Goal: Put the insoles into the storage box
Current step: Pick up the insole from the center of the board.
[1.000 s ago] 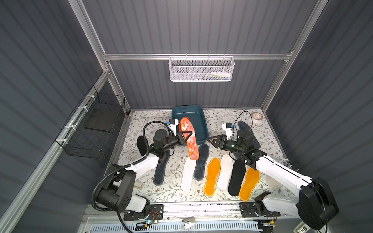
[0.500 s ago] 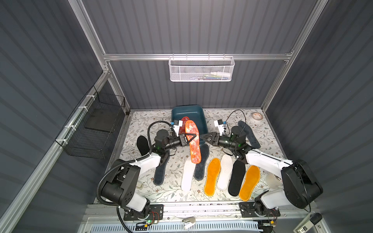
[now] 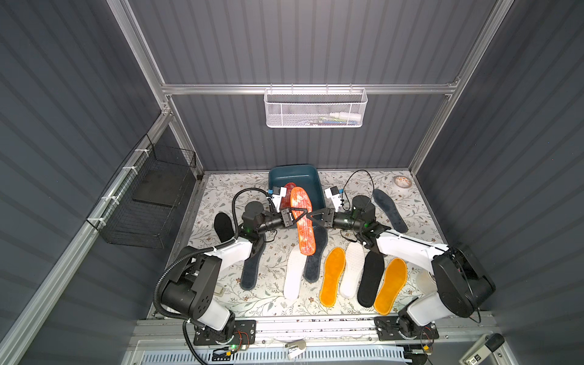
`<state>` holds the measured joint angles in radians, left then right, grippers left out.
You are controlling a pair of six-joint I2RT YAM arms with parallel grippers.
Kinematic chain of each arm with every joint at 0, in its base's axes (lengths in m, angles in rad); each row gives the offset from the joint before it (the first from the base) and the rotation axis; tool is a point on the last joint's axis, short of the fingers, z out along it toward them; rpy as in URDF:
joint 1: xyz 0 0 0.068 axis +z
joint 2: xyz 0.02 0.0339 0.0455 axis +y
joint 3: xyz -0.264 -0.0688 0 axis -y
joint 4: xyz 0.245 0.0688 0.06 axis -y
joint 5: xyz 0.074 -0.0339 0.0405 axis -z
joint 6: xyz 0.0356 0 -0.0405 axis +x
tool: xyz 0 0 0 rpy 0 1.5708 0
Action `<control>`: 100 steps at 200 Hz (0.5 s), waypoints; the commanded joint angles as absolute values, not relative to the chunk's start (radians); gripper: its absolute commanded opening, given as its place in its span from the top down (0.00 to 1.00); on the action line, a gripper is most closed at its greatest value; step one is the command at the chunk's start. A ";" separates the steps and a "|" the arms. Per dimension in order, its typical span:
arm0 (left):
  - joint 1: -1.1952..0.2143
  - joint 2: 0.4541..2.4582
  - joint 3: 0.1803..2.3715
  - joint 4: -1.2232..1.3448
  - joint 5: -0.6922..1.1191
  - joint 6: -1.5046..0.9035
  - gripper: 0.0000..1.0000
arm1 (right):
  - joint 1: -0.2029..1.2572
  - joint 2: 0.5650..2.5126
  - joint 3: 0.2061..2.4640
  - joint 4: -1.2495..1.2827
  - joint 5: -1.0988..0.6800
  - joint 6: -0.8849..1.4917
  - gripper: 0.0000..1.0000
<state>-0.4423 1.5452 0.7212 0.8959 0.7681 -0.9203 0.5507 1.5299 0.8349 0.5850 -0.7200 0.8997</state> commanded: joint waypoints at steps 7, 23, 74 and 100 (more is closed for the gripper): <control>-0.442 1.557 0.750 0.908 0.779 -0.918 1.00 | 0.557 1.525 0.868 0.579 -0.720 0.896 0.94; -0.442 1.557 0.753 0.904 0.779 -0.917 0.94 | 0.557 1.517 0.877 0.545 -0.707 0.883 1.00; -0.442 1.491 0.761 0.777 0.719 -0.836 0.00 | 0.555 1.456 0.924 0.344 -0.614 0.788 1.00; -0.441 1.406 0.784 0.573 0.643 -0.718 0.00 | 0.541 1.433 0.970 0.181 -0.531 0.745 1.00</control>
<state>-0.4397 1.5017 0.7338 0.7605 0.7170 -0.8558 0.5522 1.4635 0.9077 0.3542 -0.6243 0.8181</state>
